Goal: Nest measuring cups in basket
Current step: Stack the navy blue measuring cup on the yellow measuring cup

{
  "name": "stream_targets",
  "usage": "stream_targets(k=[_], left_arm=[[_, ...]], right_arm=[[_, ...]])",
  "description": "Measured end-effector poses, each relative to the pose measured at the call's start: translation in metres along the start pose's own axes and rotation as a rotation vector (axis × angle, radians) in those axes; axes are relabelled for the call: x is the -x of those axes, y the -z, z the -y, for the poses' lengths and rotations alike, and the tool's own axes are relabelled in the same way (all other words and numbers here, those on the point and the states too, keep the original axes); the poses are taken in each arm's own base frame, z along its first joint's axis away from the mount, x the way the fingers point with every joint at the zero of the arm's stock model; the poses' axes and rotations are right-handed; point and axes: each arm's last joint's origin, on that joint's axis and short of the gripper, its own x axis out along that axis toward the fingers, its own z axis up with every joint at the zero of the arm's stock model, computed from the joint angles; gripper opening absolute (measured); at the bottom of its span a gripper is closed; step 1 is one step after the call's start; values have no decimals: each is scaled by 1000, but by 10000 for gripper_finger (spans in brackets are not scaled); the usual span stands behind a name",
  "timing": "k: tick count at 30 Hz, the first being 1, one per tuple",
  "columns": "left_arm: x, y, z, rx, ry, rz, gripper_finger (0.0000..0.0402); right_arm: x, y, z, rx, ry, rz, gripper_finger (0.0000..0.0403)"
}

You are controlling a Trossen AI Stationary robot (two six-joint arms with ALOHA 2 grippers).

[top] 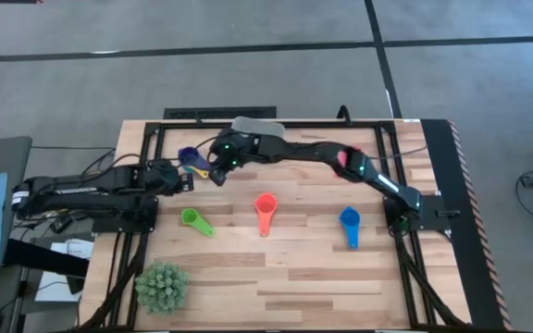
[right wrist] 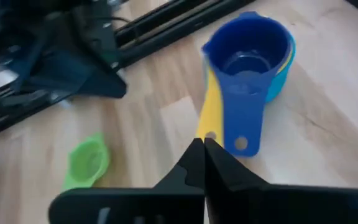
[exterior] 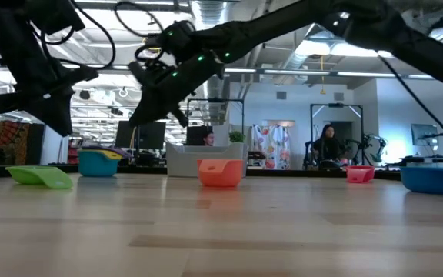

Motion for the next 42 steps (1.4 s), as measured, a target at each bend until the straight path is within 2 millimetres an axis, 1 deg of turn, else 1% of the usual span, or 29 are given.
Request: stream_targets(k=[3,5,8,13,16,21,23,27,29,33,38,42], left_arm=[[-4,-1,0,-32,-41,38,4],[-6,-3,-1,-50,-66,45,2],[-9,-5,-1,-75,-93,37,5],[-12,-8,-2,-105,-111,29,5],[-13,-11,-3,-120,-115,34,5],[-18,-16,-3,-136,-144,47,6],[-22,-19,-2,-132,-151,50,6],[-30,-24,2,-138,-143,38,6],[-34,-26,3,-135,-143,29,6],[-40,-30,5,-139,-132,23,6],[-46,-34,8,-153,-106,18,6],[-48,-37,9,-150,-97,30,6]], right_arm=[[-16,5,6,-48,30,-10,16],[-27,11,11,-82,42,-33,13],[-35,20,19,-118,63,-58,6],[-34,21,25,-118,114,-70,13],[-34,20,26,-117,143,-55,9],[-33,16,36,-125,154,-30,7],[-39,15,38,-111,135,21,10],[-44,19,36,-84,112,13,6],[-45,21,34,-46,113,1,5],[-46,22,34,-42,103,-4,8],[-46,21,30,-17,-35,-32,5],[-47,23,27,-17,-80,-51,8]])
